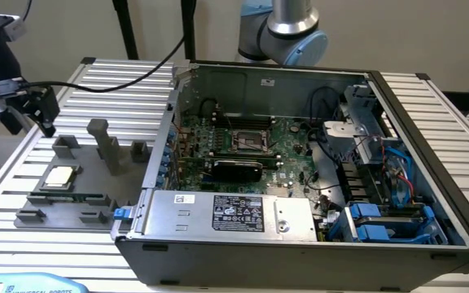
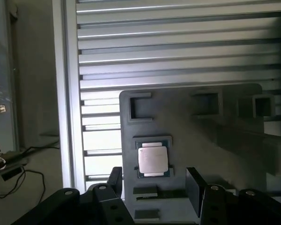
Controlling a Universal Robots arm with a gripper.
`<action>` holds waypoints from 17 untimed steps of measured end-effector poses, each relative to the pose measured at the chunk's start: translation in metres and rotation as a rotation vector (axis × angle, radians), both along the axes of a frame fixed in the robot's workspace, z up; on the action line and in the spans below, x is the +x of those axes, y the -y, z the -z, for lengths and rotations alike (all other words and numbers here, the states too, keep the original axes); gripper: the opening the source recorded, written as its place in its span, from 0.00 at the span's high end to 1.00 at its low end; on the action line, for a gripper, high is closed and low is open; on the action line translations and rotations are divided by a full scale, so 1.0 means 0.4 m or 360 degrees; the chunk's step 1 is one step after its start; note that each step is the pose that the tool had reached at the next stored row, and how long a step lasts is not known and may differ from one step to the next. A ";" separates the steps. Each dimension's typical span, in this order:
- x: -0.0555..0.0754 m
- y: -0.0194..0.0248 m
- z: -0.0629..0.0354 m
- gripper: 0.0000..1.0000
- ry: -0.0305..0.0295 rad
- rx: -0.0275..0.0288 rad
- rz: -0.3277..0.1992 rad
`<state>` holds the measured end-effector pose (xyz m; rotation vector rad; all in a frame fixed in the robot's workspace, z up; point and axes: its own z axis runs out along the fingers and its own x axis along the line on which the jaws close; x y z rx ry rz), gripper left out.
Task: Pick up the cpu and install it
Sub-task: 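Pick up the cpu and move it towards the insertion slot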
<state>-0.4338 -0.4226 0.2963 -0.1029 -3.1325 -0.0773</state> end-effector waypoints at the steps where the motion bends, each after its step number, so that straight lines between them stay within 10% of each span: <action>1: 0.000 0.000 0.005 0.35 0.00001 -0.00006 -0.0002; 17: 0.000 0.007 0.065 0.35 0.00009 -0.00290 -0.0025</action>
